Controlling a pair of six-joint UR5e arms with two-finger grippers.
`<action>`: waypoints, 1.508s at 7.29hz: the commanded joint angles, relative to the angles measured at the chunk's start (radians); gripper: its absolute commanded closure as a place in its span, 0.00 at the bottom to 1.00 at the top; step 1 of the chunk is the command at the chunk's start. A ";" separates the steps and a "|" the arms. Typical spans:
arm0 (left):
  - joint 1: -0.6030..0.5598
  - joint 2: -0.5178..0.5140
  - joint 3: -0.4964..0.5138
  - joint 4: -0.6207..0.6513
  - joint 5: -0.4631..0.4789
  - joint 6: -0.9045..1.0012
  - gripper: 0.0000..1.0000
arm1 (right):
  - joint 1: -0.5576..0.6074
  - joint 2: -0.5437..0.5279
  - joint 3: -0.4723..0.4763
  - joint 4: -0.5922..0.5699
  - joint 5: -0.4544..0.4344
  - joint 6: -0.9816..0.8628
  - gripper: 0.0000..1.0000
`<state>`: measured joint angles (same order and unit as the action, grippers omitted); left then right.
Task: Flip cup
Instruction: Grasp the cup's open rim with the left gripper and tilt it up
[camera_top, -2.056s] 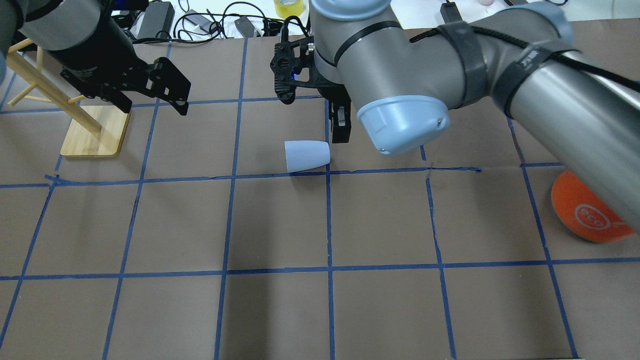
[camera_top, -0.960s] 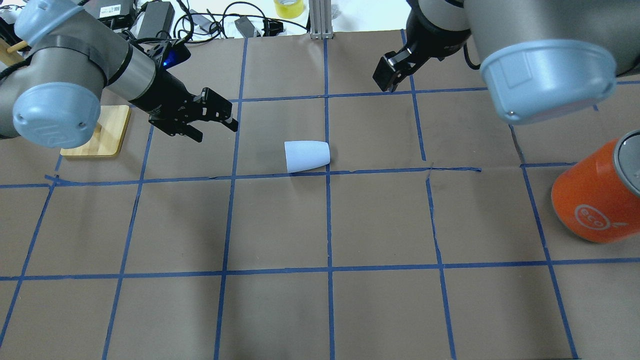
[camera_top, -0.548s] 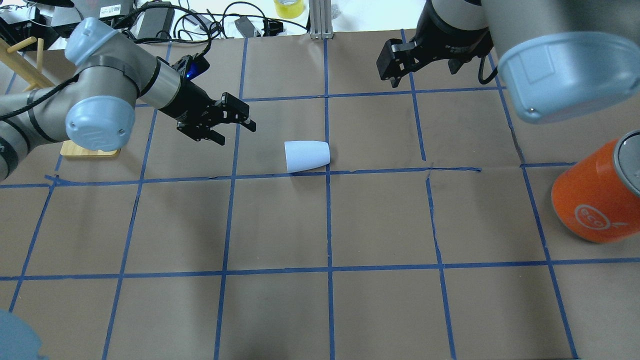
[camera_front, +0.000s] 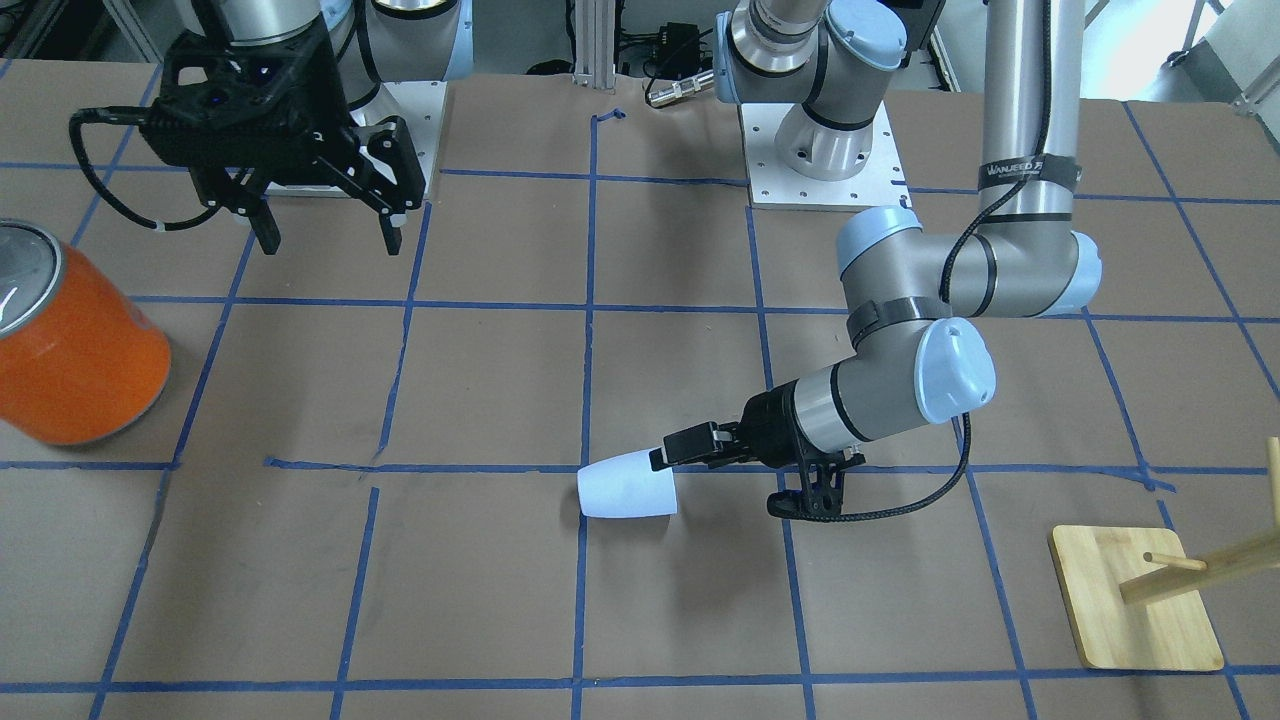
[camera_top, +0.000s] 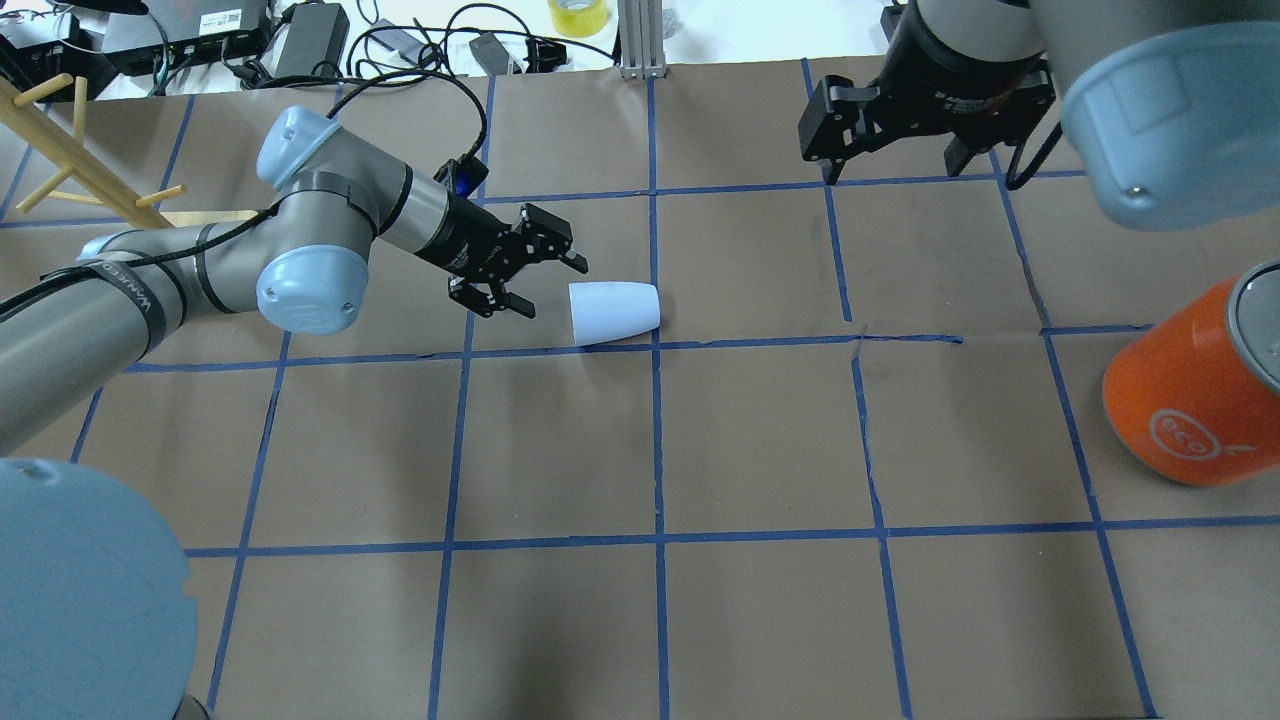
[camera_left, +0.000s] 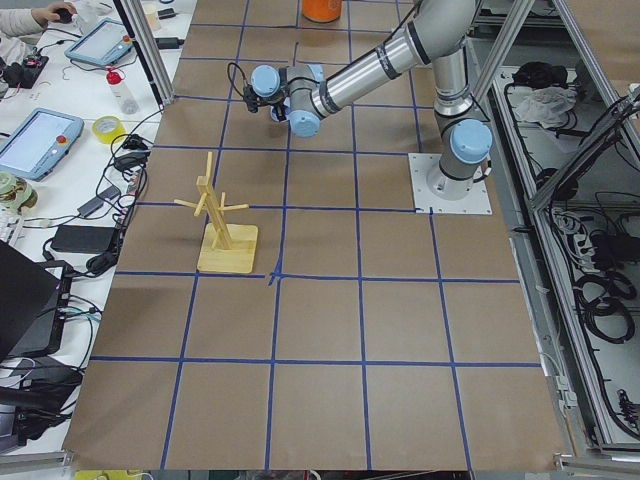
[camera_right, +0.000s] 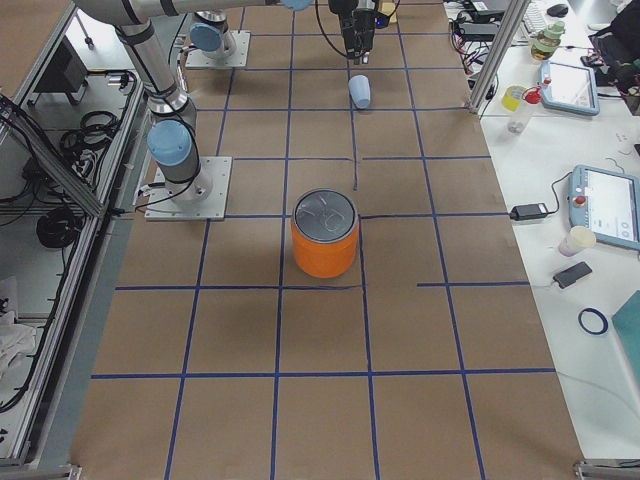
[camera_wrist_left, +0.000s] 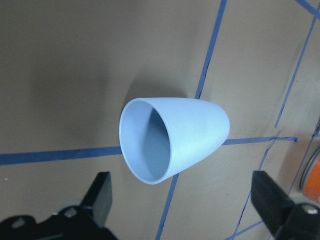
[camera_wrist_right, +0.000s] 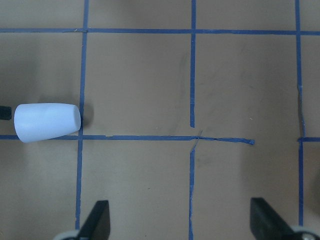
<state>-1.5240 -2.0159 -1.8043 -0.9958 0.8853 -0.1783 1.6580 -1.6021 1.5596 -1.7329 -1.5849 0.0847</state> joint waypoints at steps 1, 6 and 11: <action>-0.060 -0.033 0.003 0.006 -0.032 -0.024 0.00 | -0.029 0.001 0.001 -0.005 0.009 0.000 0.00; -0.067 -0.084 0.011 0.187 -0.029 -0.084 0.04 | -0.027 0.011 -0.004 -0.017 0.016 -0.005 0.00; -0.067 -0.083 0.025 0.264 -0.037 -0.154 1.00 | -0.029 0.045 -0.013 -0.057 0.017 0.001 0.00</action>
<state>-1.5907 -2.1121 -1.7801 -0.7328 0.8510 -0.3093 1.6296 -1.5649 1.5519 -1.7820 -1.5686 0.0842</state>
